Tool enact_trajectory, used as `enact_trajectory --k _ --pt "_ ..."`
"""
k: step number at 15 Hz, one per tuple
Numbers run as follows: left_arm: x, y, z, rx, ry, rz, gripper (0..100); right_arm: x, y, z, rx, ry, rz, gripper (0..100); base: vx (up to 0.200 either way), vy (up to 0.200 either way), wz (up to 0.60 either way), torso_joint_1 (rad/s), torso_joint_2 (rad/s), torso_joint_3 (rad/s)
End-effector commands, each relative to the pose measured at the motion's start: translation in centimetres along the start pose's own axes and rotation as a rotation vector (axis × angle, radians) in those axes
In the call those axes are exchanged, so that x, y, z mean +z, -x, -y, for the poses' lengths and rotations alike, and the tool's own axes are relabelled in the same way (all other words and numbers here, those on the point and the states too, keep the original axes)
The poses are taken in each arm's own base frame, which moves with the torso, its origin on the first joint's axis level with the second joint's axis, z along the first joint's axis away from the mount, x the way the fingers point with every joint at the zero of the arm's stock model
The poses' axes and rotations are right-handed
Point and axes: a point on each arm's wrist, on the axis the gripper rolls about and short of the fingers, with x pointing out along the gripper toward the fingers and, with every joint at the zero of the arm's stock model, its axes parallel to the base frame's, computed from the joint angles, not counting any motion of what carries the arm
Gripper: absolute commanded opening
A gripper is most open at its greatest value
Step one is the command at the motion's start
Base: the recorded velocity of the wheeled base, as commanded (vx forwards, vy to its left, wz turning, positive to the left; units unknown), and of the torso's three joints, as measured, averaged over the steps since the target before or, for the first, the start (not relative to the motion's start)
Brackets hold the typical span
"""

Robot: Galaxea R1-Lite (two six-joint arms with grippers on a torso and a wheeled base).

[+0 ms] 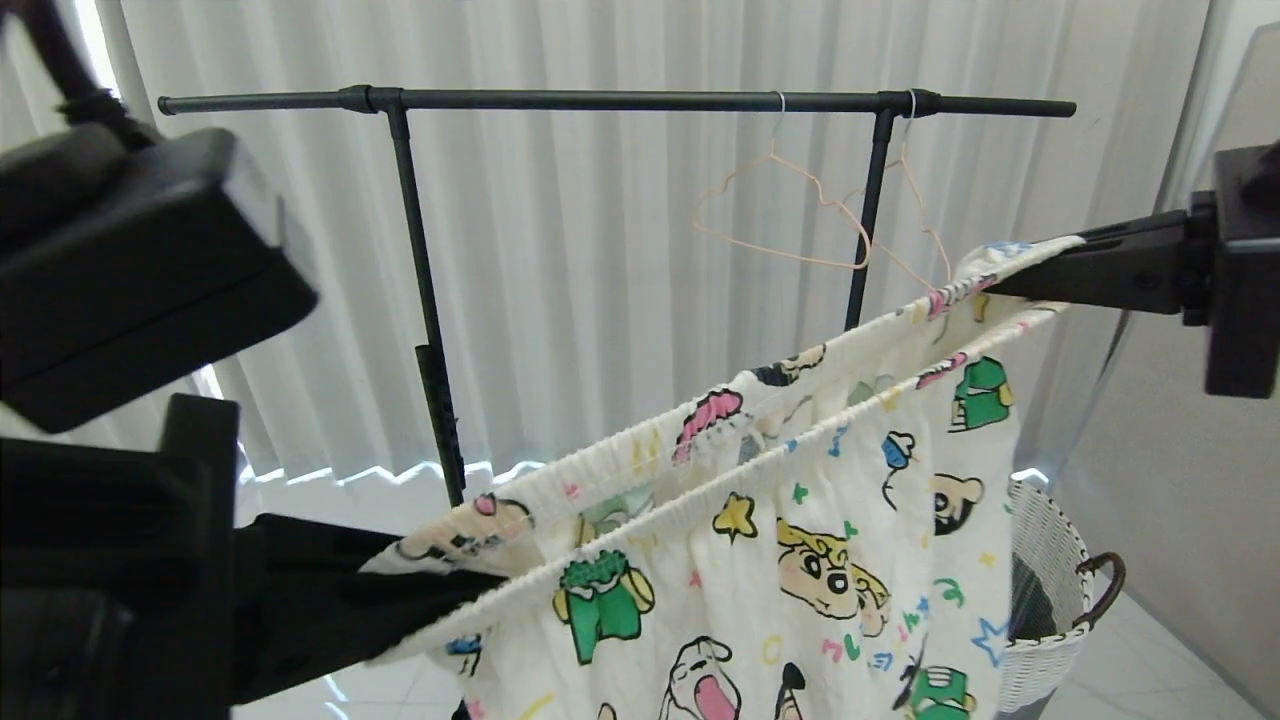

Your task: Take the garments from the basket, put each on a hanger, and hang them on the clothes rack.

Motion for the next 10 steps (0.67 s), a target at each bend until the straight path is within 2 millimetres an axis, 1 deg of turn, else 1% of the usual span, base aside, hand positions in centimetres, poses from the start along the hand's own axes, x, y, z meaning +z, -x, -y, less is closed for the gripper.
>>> enact_trajectory --k 1,3,4,7,10 --pt "-0.9 2.2 0.8 -0.038 -0.037 0.057 0 0.0 -2.8 0.3 0.023 -0.003 -0.035 0 0.0 0.0 0.0 0.0 0.0 0.0" --pt "-0.7 2.2 1.2 -0.043 -0.056 0.063 0 0.2 -3.3 0.3 0.025 -0.003 -0.035 0 0.0 0.0 0.0 0.0 0.0 0.0" --pt "-0.3 1.9 1.3 -0.045 -0.054 0.063 0 0.4 -3.5 0.3 0.027 -0.002 -0.03 0 0.0 0.0 0.0 0.0 0.0 0.0" --pt "0.6 2.2 1.2 -0.044 -0.033 0.09 0 0.4 -3.5 0.3 0.026 -0.002 -0.03 0 0.0 0.0 0.0 0.0 0.0 0.0" --pt "0.5 2.0 1.3 -0.042 -0.035 0.081 0 0.4 -3.2 0.3 0.02 -0.004 -0.036 0 0.0 0.0 0.0 0.0 0.0 0.0"
